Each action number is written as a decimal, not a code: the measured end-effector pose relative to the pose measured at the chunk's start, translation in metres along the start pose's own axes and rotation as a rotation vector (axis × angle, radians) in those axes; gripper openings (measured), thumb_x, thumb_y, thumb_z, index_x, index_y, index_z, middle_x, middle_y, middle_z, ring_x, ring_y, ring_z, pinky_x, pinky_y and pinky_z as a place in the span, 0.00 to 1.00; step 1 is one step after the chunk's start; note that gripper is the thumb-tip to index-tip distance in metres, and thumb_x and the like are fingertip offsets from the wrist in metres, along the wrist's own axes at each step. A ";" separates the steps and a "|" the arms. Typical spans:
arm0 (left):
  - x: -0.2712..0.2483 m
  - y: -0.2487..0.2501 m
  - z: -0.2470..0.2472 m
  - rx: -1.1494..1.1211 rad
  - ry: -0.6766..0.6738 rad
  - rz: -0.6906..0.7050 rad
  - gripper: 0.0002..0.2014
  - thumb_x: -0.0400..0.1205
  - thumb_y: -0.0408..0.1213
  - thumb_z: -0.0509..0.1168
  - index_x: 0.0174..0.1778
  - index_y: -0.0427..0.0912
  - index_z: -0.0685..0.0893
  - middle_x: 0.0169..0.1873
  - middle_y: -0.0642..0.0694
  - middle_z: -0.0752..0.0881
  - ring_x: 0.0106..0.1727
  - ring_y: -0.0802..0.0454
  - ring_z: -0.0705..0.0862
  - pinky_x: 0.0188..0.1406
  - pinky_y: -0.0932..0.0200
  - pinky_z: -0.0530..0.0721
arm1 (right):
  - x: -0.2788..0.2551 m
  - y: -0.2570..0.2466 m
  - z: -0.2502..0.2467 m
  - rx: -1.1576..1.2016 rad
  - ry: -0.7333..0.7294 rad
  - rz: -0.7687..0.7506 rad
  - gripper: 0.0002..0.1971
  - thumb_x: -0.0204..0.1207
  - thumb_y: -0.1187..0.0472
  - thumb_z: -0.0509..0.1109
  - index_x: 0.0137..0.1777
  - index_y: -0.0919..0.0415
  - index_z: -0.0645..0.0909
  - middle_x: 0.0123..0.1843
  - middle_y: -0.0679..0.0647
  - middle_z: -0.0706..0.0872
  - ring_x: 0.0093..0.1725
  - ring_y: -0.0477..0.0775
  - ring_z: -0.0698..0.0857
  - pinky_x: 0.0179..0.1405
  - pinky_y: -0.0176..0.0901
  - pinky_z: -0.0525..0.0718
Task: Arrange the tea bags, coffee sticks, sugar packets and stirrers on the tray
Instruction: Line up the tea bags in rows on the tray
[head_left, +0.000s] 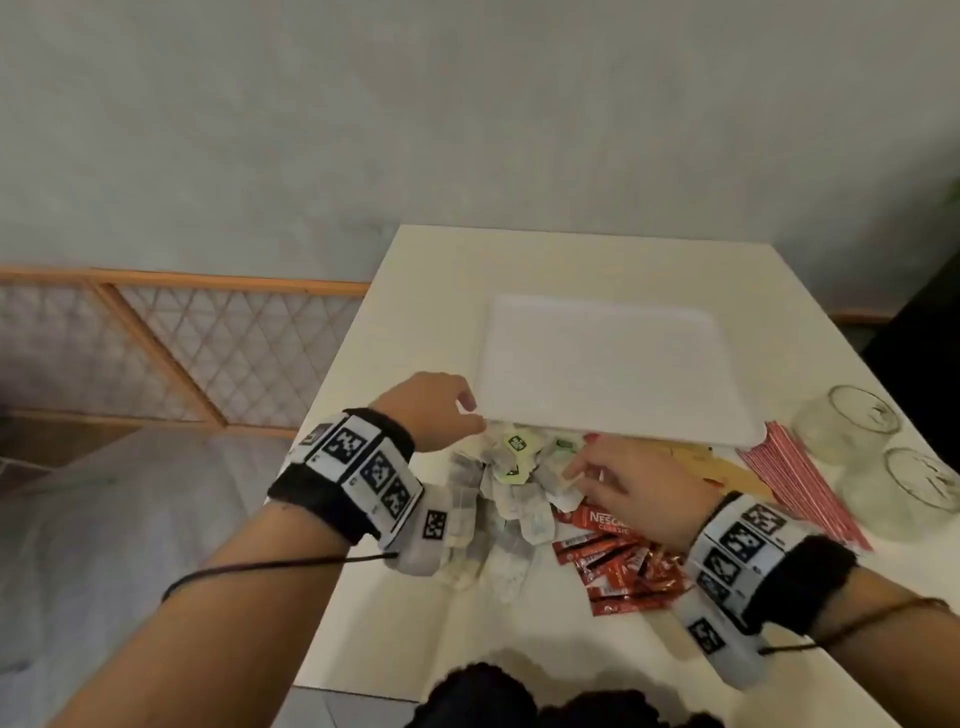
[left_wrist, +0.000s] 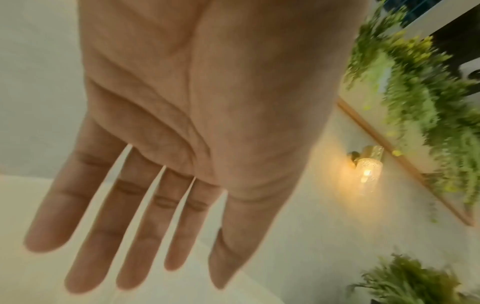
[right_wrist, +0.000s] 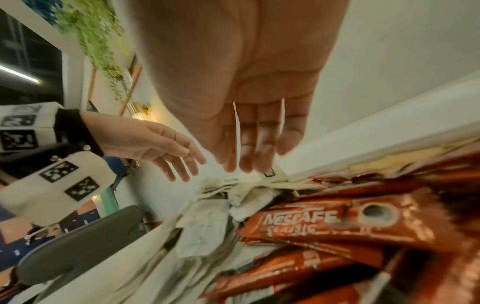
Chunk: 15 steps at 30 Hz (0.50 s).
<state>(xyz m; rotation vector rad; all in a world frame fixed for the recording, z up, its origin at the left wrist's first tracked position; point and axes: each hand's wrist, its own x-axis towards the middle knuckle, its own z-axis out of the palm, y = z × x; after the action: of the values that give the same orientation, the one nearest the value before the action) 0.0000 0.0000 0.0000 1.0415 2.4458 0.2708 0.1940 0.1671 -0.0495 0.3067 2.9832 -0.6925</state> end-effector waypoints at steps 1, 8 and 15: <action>0.003 -0.001 0.004 -0.020 0.023 -0.034 0.19 0.84 0.52 0.63 0.67 0.47 0.80 0.63 0.47 0.82 0.63 0.49 0.80 0.61 0.55 0.77 | 0.008 0.002 0.004 0.003 0.032 0.006 0.09 0.83 0.53 0.64 0.59 0.43 0.82 0.47 0.38 0.82 0.39 0.35 0.79 0.39 0.28 0.76; 0.021 -0.009 0.039 -0.083 0.054 -0.189 0.33 0.81 0.66 0.58 0.60 0.36 0.84 0.51 0.41 0.87 0.58 0.41 0.85 0.52 0.53 0.79 | 0.040 -0.001 0.019 0.111 0.146 -0.028 0.17 0.83 0.54 0.64 0.70 0.37 0.77 0.46 0.42 0.79 0.43 0.38 0.79 0.44 0.34 0.77; 0.029 0.002 0.046 -0.084 -0.054 -0.221 0.31 0.71 0.71 0.67 0.46 0.42 0.79 0.46 0.41 0.86 0.49 0.44 0.86 0.41 0.57 0.79 | 0.046 -0.003 0.029 0.066 0.090 0.019 0.13 0.82 0.44 0.63 0.65 0.37 0.80 0.51 0.41 0.80 0.46 0.38 0.80 0.51 0.39 0.79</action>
<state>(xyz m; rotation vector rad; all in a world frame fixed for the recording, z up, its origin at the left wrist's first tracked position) 0.0061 0.0220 -0.0498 0.7267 2.4516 0.2662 0.1486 0.1603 -0.0790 0.3795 3.0417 -0.7976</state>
